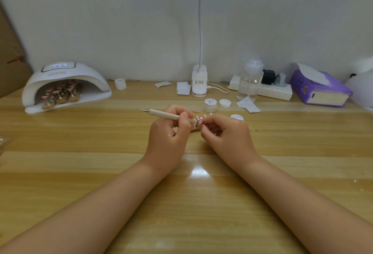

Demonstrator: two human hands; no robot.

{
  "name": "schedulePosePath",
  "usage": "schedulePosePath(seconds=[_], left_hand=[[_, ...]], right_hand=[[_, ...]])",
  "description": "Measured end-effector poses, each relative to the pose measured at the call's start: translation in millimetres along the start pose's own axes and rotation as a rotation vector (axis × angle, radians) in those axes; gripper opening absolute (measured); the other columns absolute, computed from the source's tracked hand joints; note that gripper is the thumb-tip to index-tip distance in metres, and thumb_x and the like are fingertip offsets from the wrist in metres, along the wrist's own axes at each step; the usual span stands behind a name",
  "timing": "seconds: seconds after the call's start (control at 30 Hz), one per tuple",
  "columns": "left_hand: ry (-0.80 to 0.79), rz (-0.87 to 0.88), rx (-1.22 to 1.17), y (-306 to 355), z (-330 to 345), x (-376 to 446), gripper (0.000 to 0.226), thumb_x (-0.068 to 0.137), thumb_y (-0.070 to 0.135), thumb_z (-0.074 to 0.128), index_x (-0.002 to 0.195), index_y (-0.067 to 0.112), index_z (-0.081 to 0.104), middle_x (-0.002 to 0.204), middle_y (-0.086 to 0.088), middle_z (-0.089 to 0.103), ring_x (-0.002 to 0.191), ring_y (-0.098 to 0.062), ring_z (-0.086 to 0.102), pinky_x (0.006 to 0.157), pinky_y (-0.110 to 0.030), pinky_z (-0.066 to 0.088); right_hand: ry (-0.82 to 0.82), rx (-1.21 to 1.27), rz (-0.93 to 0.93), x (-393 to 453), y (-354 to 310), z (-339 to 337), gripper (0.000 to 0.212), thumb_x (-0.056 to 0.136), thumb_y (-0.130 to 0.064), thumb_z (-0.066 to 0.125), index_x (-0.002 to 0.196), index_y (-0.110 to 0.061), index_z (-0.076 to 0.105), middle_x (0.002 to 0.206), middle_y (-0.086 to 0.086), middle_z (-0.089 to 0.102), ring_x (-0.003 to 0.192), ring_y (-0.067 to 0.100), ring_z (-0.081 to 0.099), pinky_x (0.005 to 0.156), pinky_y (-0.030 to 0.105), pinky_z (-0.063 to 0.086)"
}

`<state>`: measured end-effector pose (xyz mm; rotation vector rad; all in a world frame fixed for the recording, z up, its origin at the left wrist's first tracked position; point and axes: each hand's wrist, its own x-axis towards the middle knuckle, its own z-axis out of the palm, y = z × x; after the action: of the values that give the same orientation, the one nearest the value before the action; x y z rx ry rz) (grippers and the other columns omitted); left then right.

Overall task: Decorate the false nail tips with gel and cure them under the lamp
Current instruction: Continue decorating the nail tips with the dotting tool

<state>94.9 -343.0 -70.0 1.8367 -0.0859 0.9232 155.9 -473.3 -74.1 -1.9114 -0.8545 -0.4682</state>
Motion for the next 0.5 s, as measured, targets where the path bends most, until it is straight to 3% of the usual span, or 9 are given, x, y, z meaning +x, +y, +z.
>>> schedulePosePath(seconds=[0.27, 0.5], left_hand=[[0.008, -0.009, 0.019, 1.2, -0.6, 0.1, 0.017, 0.089, 0.023, 0.045, 0.079, 0.027, 0.057, 0.077, 0.013, 0.068, 0.074, -0.005, 0.066, 0.068, -0.031, 0.056], [0.010, -0.008, 0.027, 1.4, -0.6, 0.5, 0.018, 0.090, 0.023, 0.044, 0.079, 0.028, 0.057, 0.076, 0.017, 0.068, 0.074, -0.003, 0.066, 0.067, -0.027, 0.055]], right_hand=[[0.004, -0.006, -0.010, -0.2, 0.5, 0.1, 0.010, 0.080, -0.003, 0.068, 0.084, -0.011, 0.073, 0.070, -0.009, 0.065, 0.067, 0.000, 0.059, 0.062, 0.007, 0.044], [0.006, -0.014, -0.017, -0.1, 0.4, 0.2, 0.009, 0.080, -0.003, 0.068, 0.083, -0.010, 0.073, 0.070, -0.007, 0.066, 0.068, 0.003, 0.059, 0.061, 0.008, 0.045]])
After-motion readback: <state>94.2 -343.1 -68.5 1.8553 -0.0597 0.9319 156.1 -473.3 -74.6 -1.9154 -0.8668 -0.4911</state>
